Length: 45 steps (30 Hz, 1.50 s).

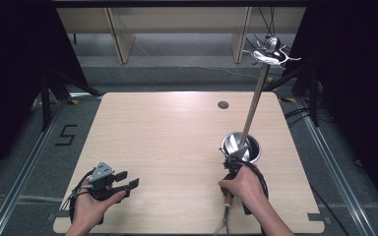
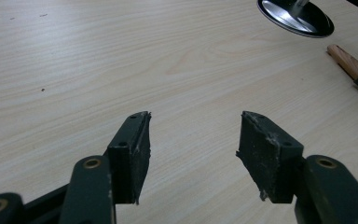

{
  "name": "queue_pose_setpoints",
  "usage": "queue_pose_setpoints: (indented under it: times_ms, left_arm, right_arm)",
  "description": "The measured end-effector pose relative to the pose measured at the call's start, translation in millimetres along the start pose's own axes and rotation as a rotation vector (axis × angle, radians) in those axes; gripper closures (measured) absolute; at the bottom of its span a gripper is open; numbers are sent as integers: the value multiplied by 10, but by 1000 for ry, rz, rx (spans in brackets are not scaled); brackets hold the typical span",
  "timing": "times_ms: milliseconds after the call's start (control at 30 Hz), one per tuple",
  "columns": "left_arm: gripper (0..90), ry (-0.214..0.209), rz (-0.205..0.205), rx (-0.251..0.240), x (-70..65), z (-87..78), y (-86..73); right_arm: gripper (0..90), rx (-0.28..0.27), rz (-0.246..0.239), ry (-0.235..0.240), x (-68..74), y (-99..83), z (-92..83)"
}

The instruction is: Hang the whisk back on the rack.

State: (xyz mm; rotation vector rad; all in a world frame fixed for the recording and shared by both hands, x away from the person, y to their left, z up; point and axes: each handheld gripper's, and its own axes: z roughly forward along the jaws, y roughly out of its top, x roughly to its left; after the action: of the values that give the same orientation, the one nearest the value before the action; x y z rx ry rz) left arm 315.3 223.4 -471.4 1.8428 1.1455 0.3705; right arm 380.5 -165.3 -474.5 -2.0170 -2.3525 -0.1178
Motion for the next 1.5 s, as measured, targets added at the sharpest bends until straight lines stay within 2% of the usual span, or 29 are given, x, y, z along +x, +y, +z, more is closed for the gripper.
queue_pose_setpoints:
  times_ms: [100, 133, 167, 233, 300, 333, 367, 433, 467, 533, 700, 733, 767, 800, 833, 867, 900, 933, 1033, 1067, 1133, 1367, 1400, 1433, 1500]
  left_arm:
    - [426, -3, 4, -6, 11, 4, -5]
    - [426, -7, -2, -11, 8, 8, -6]
    - [426, -4, -8, -10, 6, 7, -6]
    - [426, 2, -7, -12, 1, 10, -5]
    - [425, 2, -4, -10, 1, 11, -5]
    - [425, 4, -2, -4, 5, 8, -7]
    - [425, 4, -2, -4, 5, 8, -7]
    - [424, 2, -3, -5, 10, 10, -9]
    - [424, 3, -11, -7, 10, 13, -11]
    - [423, -2, -4, -6, 16, 18, -10]
    - [422, 1, 1, -4, 12, 11, -9]
    - [422, 1, -2, -5, 11, 10, -10]
    - [422, 0, -8, -5, 9, 11, -11]
    - [421, 2, -9, -6, 10, 10, -11]
    - [421, 2, -9, -6, 10, 10, -11]
    - [421, -3, 9, -8, 22, 12, -7]
    - [421, 2, -9, -7, 12, 12, -11]
    - [421, 1, -11, -6, 11, 12, -12]
    - [421, -1, -7, -6, 14, 13, -11]
    - [420, 0, -7, -4, 14, 13, -12]
    - [420, -4, -4, -3, 19, 16, -12]
    - [419, -1, -6, -1, 11, 16, -15]
    - [420, 3, -6, 5, 13, 14, -15]
    - [420, -5, 10, 0, 25, 18, -13]
    - [419, 1, 0, 2, 18, 16, -14]
  right_arm:
    - [578, 13, 2, 13, 3, -9, -11]
    - [582, 6, -37, 0, -10, -23, -5]
    - [586, -10, -69, 10, -29, -21, 6]
    - [589, 16, -30, 12, 1, -19, -18]
    - [595, 1, -46, -3, -6, -17, -16]
    - [612, -25, -90, 5, -34, -11, -4]
    - [623, -15, -106, 0, -47, -3, -8]
    - [639, 0, -92, -8, -38, 2, -24]
    - [674, -25, -106, -3, -41, -1, -23]
    - [674, -29, -122, -13, -51, -7, -24]
    - [639, -30, -107, 5, -67, -34, -27]
    - [621, -24, -128, -11, -78, -63, -10]
    - [621, -24, -128, -11, -78, -63, -10]
    - [625, 2, -138, 8, -65, -84, -30]
    - [625, 2, -138, 8, -65, -84, -30]
    - [623, -1, -141, -8, -54, -113, -22]
    - [623, -1, -141, -8, -54, -113, -22]
    - [623, 22, -156, 7, -66, -129, -32]
    - [624, 3, -157, -5, -71, -163, -25]
    - [626, 28, -177, 6, -98, -192, -46]
    - [634, 36, -171, 0, -108, -228, -52]
    - [678, 36, -211, 7, -134, -296, -41]
    - [686, 23, -202, -10, -123, -312, -30]
    - [688, 26, -232, -11, -136, -309, -31]
    - [689, 30, -250, 3, -140, -312, -38]
